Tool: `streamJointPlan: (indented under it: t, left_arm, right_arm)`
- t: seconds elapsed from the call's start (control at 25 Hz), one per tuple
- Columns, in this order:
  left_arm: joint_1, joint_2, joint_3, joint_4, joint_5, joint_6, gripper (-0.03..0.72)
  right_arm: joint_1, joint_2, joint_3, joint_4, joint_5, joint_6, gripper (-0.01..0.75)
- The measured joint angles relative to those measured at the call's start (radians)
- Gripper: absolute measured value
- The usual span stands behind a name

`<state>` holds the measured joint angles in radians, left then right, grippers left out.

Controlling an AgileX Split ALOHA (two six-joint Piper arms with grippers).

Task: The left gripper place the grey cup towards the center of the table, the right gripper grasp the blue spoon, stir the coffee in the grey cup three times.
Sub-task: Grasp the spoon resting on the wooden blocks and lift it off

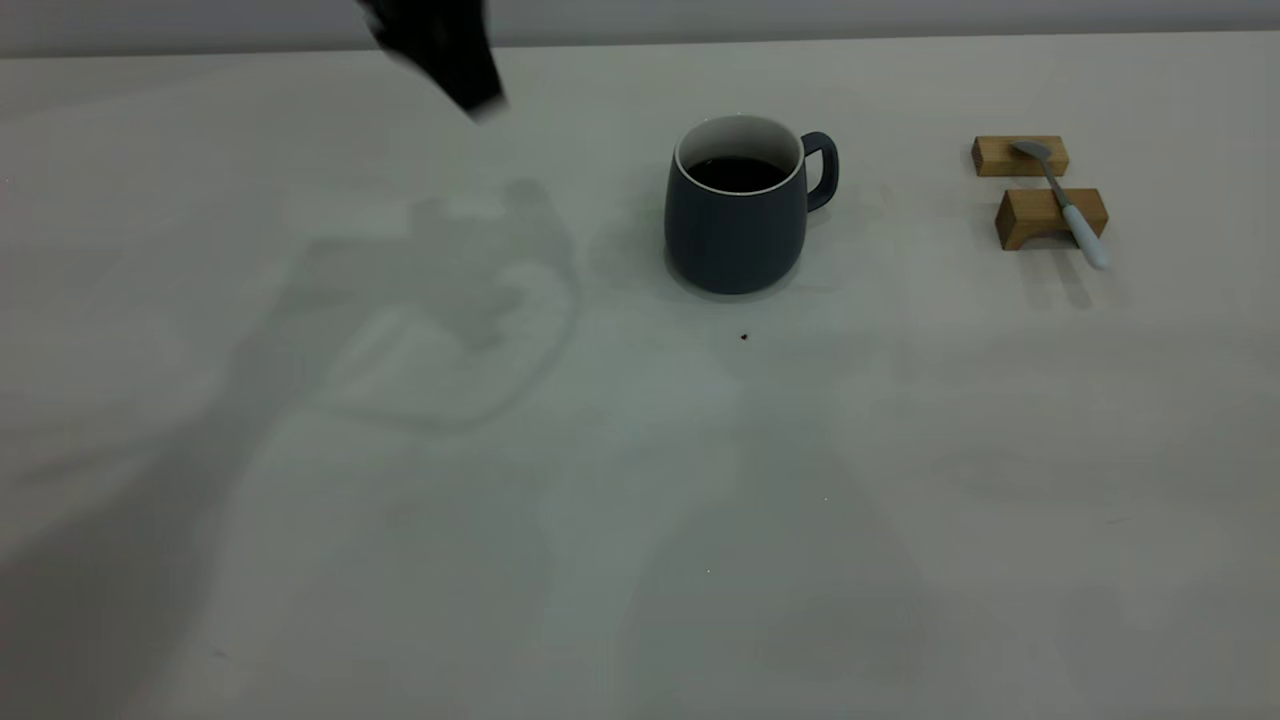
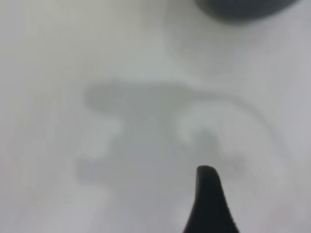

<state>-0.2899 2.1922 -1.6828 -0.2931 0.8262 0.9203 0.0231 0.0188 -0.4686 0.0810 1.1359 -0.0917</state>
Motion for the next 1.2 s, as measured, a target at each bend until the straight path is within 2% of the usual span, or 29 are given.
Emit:
streamJointPlan:
  t: [0.12, 0.24, 0.44, 0.56, 0.72, 0.96, 1.2]
  left_arm:
    - [0.000, -0.146, 0.000, 0.069, 0.183, -0.258, 0.585]
    - [0.000, -0.294, 0.001, 0.108, 0.342, -0.443, 0.585]
    - [0.000, -0.535, 0.017, 0.116, 0.342, -0.612, 0.585]
    - [0.000, -0.680, 0.081, 0.116, 0.342, -0.679, 0.585]
    - [0.000, -0.879, 0.284, 0.115, 0.342, -0.742, 0.585]
    - [0.000, -1.139, 0.688, 0.143, 0.342, -0.815, 0.585]
    - [0.000, -1.376, 0.978, 0.214, 0.335, -0.881, 0.585]
  right_arm:
    - [0.000, 0.000, 0.000, 0.000, 0.000, 0.000, 0.238]
    - [0.000, 0.000, 0.000, 0.000, 0.000, 0.000, 0.238]
    - [0.000, 0.000, 0.000, 0.000, 0.000, 0.000, 0.238]
    - [0.000, 0.000, 0.000, 0.000, 0.000, 0.000, 0.238]
    - [0.000, 0.000, 0.000, 0.000, 0.000, 0.000, 0.238]
    - [0.000, 0.000, 0.000, 0.000, 0.000, 0.000, 0.238]
    - [0.000, 0.000, 0.000, 0.000, 0.000, 0.000, 0.238]
